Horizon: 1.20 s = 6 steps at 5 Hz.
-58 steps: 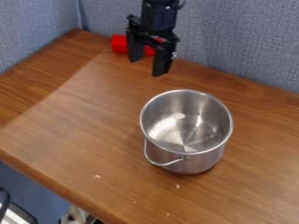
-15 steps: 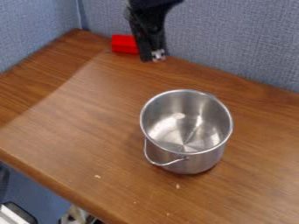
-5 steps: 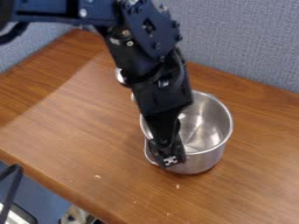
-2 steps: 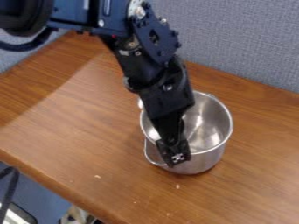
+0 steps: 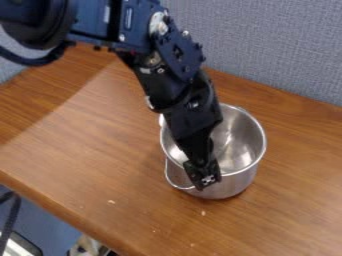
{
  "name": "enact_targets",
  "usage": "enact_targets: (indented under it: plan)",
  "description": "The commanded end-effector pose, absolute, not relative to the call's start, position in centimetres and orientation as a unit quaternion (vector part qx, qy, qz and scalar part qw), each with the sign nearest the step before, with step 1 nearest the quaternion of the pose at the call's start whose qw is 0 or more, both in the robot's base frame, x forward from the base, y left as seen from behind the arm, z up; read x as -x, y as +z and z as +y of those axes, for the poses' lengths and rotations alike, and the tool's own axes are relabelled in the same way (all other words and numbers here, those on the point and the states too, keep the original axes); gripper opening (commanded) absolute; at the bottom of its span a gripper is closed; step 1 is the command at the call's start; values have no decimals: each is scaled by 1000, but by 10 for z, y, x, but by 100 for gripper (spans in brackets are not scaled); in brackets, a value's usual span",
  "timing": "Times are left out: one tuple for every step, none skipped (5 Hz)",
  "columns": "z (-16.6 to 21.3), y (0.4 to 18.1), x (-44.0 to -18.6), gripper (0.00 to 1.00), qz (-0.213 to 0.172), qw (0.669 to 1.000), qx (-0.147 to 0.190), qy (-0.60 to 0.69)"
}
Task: Move the red object from the metal pot to the table
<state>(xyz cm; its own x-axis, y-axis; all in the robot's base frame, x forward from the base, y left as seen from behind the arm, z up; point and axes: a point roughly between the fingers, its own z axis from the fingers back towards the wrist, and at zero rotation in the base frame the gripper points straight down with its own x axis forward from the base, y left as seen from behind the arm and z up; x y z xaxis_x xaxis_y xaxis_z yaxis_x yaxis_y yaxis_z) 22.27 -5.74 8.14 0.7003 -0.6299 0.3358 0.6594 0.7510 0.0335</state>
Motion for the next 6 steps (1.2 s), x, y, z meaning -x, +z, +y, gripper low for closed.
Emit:
enact_targets:
  plan:
    - [-55, 78, -229, 100, -176, 925, 47, -335]
    - [-56, 71, -233, 100, -177, 924, 49, -334]
    - [-57, 64, -236, 100, -176, 925, 54, -334]
    - [-57, 58, -240, 100, -179, 924, 54, -334]
    - [-57, 52, -244, 100, -182, 923, 52, -335]
    - [-56, 46, -248, 100, -181, 923, 48, -336]
